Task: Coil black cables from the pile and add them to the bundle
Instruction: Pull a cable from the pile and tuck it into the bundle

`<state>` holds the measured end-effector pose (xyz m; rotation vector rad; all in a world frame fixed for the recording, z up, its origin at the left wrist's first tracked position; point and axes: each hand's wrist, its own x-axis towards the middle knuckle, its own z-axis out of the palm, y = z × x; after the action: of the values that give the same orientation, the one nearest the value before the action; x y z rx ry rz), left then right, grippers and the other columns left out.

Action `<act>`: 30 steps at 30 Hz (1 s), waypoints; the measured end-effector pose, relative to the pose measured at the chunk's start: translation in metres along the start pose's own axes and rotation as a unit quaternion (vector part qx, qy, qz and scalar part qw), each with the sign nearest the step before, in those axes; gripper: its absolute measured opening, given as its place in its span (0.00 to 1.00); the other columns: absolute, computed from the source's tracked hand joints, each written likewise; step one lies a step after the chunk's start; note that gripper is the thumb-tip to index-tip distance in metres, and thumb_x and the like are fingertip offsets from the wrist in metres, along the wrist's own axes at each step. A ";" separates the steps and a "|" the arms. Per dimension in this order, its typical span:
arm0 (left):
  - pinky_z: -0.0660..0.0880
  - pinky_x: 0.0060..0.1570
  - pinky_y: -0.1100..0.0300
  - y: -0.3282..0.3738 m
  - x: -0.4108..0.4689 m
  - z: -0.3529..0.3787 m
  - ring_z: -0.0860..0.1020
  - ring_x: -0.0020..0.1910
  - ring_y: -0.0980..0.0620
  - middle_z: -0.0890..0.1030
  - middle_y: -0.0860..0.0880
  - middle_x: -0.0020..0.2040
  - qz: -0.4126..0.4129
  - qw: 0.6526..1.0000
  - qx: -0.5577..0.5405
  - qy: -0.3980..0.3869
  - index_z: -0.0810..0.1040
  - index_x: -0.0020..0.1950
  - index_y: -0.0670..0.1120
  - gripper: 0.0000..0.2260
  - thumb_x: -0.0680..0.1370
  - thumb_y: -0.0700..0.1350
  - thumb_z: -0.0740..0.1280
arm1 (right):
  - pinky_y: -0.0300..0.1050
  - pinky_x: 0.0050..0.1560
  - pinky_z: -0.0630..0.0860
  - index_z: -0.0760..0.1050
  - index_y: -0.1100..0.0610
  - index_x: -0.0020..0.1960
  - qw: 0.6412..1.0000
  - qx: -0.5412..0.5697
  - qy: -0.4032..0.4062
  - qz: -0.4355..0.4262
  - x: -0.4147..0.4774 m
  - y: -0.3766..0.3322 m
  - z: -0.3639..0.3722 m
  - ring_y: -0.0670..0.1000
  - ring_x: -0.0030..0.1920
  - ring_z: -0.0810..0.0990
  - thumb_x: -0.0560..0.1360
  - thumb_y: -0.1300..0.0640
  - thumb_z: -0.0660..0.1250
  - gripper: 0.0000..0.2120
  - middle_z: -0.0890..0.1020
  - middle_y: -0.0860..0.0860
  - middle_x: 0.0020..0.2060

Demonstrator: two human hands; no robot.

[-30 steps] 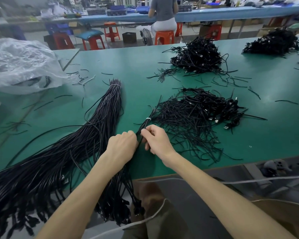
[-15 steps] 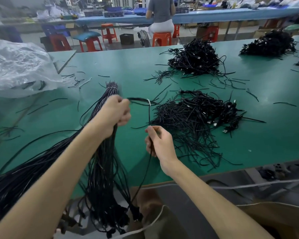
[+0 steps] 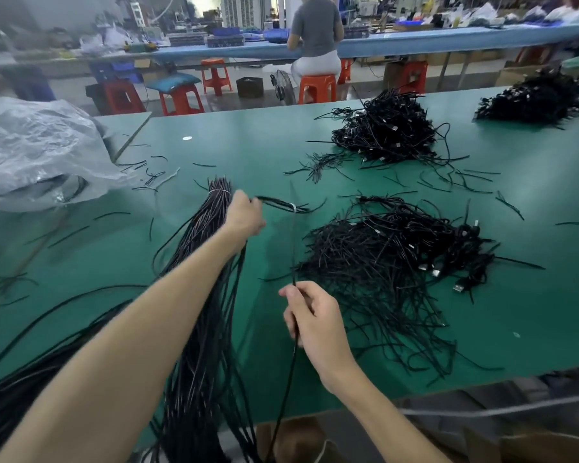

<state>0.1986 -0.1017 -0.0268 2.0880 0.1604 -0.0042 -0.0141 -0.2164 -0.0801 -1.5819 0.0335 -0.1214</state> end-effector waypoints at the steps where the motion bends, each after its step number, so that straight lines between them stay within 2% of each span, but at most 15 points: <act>1: 0.69 0.25 0.62 -0.015 -0.001 0.008 0.73 0.33 0.51 0.71 0.45 0.42 0.004 0.999 0.041 0.004 0.62 0.52 0.40 0.06 0.86 0.40 0.57 | 0.41 0.31 0.69 0.78 0.55 0.51 1.000 0.003 0.006 -0.002 0.001 0.001 0.001 0.46 0.28 0.71 0.86 0.53 0.61 0.10 0.75 0.48 0.27; 3: 0.75 0.37 0.52 -0.035 -0.008 0.021 0.77 0.40 0.45 0.75 0.41 0.46 0.020 0.997 0.069 0.031 0.62 0.53 0.40 0.07 0.87 0.43 0.56 | 0.42 0.32 0.70 0.79 0.54 0.51 1.000 0.005 0.012 -0.004 0.002 0.003 0.003 0.46 0.29 0.71 0.85 0.52 0.61 0.10 0.74 0.48 0.27; 5: 0.76 0.45 0.45 -0.041 -0.012 0.025 0.79 0.47 0.39 0.77 0.38 0.50 0.032 0.996 0.048 0.069 0.63 0.55 0.40 0.07 0.87 0.44 0.55 | 0.42 0.32 0.70 0.79 0.54 0.51 1.000 0.004 0.012 -0.008 0.002 0.002 0.003 0.46 0.29 0.72 0.85 0.51 0.61 0.10 0.75 0.48 0.27; 7: 0.74 0.46 0.46 -0.037 -0.012 0.024 0.78 0.50 0.39 0.78 0.36 0.56 0.028 0.996 0.045 0.075 0.64 0.60 0.38 0.08 0.87 0.43 0.55 | 0.42 0.32 0.70 0.79 0.54 0.52 1.000 0.001 0.006 -0.008 0.001 0.001 0.004 0.47 0.30 0.73 0.85 0.52 0.62 0.09 0.77 0.48 0.28; 10: 0.77 0.40 0.50 -0.028 -0.016 0.018 0.78 0.45 0.40 0.77 0.32 0.60 0.019 0.994 0.104 0.008 0.64 0.64 0.34 0.11 0.85 0.39 0.59 | 0.43 0.31 0.70 0.78 0.53 0.54 1.000 -0.002 0.004 -0.001 0.001 -0.001 0.004 0.48 0.30 0.73 0.85 0.54 0.61 0.08 0.78 0.49 0.29; 11: 0.76 0.40 0.52 -0.024 -0.020 0.014 0.78 0.45 0.39 0.74 0.32 0.63 0.021 0.990 0.139 -0.018 0.64 0.65 0.33 0.14 0.84 0.39 0.61 | 0.44 0.31 0.70 0.78 0.53 0.54 1.000 -0.005 0.008 0.002 0.000 -0.001 0.004 0.49 0.29 0.73 0.85 0.54 0.60 0.08 0.78 0.49 0.29; 13: 0.73 0.46 0.53 -0.017 -0.030 0.003 0.76 0.46 0.41 0.65 0.32 0.71 0.021 0.975 0.212 -0.063 0.62 0.70 0.32 0.22 0.83 0.42 0.66 | 0.43 0.30 0.69 0.78 0.53 0.54 1.000 -0.007 0.016 0.005 0.000 -0.001 0.003 0.48 0.29 0.73 0.85 0.54 0.61 0.08 0.78 0.49 0.29; 15: 0.69 0.47 0.55 -0.012 -0.044 -0.013 0.73 0.41 0.46 0.59 0.33 0.75 0.019 0.953 0.288 -0.094 0.61 0.73 0.33 0.27 0.82 0.46 0.67 | 0.41 0.29 0.69 0.78 0.54 0.53 1.000 -0.010 0.018 0.005 0.000 -0.001 0.003 0.47 0.29 0.73 0.85 0.54 0.61 0.08 0.78 0.48 0.28; 17: 0.71 0.47 0.54 -0.015 -0.061 -0.031 0.73 0.38 0.47 0.61 0.33 0.73 0.039 0.930 0.350 -0.103 0.64 0.71 0.35 0.25 0.82 0.49 0.67 | 0.40 0.28 0.69 0.78 0.54 0.52 1.000 -0.016 0.019 0.007 0.000 0.000 0.003 0.46 0.28 0.73 0.85 0.54 0.61 0.09 0.79 0.48 0.28; 20: 0.76 0.56 0.49 -0.026 -0.091 -0.051 0.78 0.52 0.40 0.72 0.38 0.65 0.080 0.895 0.420 -0.125 0.70 0.67 0.37 0.25 0.82 0.57 0.66 | 0.40 0.28 0.69 0.79 0.54 0.52 0.999 -0.025 0.020 0.011 0.001 0.001 0.004 0.46 0.28 0.73 0.85 0.54 0.61 0.09 0.79 0.48 0.28; 22: 0.77 0.50 0.51 -0.034 -0.112 -0.058 0.79 0.51 0.41 0.79 0.41 0.56 0.071 0.876 0.445 -0.173 0.74 0.60 0.39 0.27 0.81 0.64 0.62 | 0.41 0.27 0.70 0.79 0.54 0.51 0.999 -0.037 0.021 0.011 0.002 0.001 0.006 0.46 0.27 0.73 0.85 0.54 0.61 0.09 0.79 0.48 0.28; 23: 0.76 0.46 0.52 -0.037 -0.122 -0.059 0.79 0.48 0.42 0.79 0.43 0.52 0.063 0.868 0.454 -0.192 0.74 0.56 0.39 0.28 0.81 0.66 0.61 | 0.41 0.27 0.70 0.79 0.54 0.51 0.999 -0.041 0.020 0.010 0.002 0.002 0.006 0.46 0.27 0.73 0.85 0.54 0.61 0.09 0.79 0.47 0.28; 25: 0.73 0.43 0.52 -0.043 -0.142 -0.056 0.77 0.46 0.44 0.75 0.47 0.49 0.060 0.851 0.481 -0.203 0.71 0.57 0.41 0.29 0.81 0.68 0.59 | 0.42 0.28 0.71 0.79 0.54 0.51 0.999 -0.043 0.019 0.009 0.002 0.002 0.007 0.47 0.27 0.73 0.85 0.54 0.62 0.09 0.80 0.48 0.29; 28: 0.68 0.45 0.52 -0.045 -0.160 -0.045 0.75 0.47 0.43 0.72 0.48 0.44 0.071 0.803 0.556 -0.203 0.69 0.58 0.43 0.25 0.83 0.66 0.56 | 0.41 0.29 0.71 0.79 0.54 0.50 0.999 -0.045 0.019 0.012 0.001 0.003 0.006 0.46 0.27 0.73 0.84 0.54 0.62 0.09 0.80 0.48 0.28; 30: 0.67 0.47 0.52 -0.041 -0.164 -0.039 0.77 0.52 0.41 0.77 0.46 0.51 0.073 0.780 0.582 -0.217 0.71 0.60 0.42 0.18 0.86 0.56 0.55 | 0.42 0.29 0.71 0.79 0.53 0.50 0.998 -0.053 0.021 0.014 0.002 0.003 0.006 0.46 0.28 0.73 0.84 0.54 0.62 0.09 0.80 0.47 0.28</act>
<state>0.0292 -0.0661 -0.0318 3.2513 -0.4058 -0.6411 -0.0117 -0.2103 -0.0830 -1.6836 0.0958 -0.1329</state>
